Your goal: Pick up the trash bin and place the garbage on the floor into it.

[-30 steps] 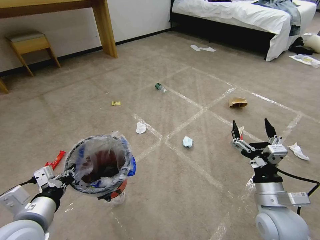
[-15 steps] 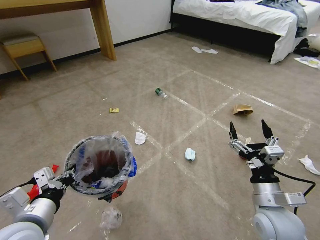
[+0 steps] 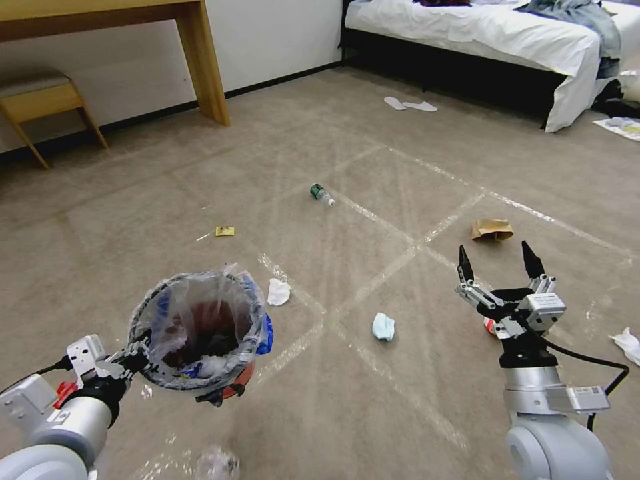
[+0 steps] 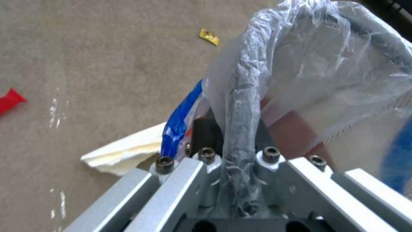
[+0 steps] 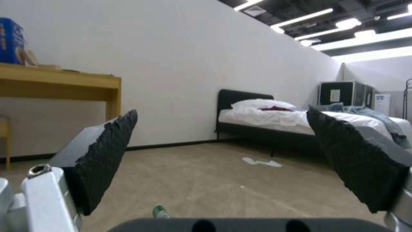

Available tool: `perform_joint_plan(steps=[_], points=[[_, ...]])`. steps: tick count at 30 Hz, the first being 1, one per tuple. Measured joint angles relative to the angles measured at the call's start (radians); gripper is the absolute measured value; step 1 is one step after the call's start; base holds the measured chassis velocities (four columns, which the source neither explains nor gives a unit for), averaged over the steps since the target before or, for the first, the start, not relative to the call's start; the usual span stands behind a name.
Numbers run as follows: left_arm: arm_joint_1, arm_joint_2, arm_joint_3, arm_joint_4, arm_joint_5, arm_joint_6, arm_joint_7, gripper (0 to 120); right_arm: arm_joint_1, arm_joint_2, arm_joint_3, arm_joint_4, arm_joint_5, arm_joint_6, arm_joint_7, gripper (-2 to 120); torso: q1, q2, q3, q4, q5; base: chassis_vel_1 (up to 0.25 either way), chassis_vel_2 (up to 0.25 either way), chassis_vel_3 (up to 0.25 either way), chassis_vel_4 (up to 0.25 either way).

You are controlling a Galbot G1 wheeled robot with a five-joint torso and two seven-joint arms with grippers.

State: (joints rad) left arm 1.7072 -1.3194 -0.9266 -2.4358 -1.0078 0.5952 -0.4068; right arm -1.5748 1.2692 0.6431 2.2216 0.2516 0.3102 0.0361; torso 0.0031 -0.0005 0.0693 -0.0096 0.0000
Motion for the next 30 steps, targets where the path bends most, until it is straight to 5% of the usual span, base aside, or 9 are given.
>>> perform_joint_plan(steps=[22,30], points=[[0.004,-0.003,0.000,-0.002,0.002,0.000,-0.001,2,-0.004,0.003,-0.002,-0.011,-0.019,0.007,0.000,100,0.000,0.000,0.000,0.0000,0.0001,-0.095,0.094,0.097,-0.095],[0.010,0.006,-0.035,0.008,0.000,0.000,-0.004,2,-0.001,0.004,-0.008,-0.011,-0.021,0.012,-0.001,100,0.000,0.000,0.000,0.0000,0.0000,-0.082,0.077,0.078,-0.086]])
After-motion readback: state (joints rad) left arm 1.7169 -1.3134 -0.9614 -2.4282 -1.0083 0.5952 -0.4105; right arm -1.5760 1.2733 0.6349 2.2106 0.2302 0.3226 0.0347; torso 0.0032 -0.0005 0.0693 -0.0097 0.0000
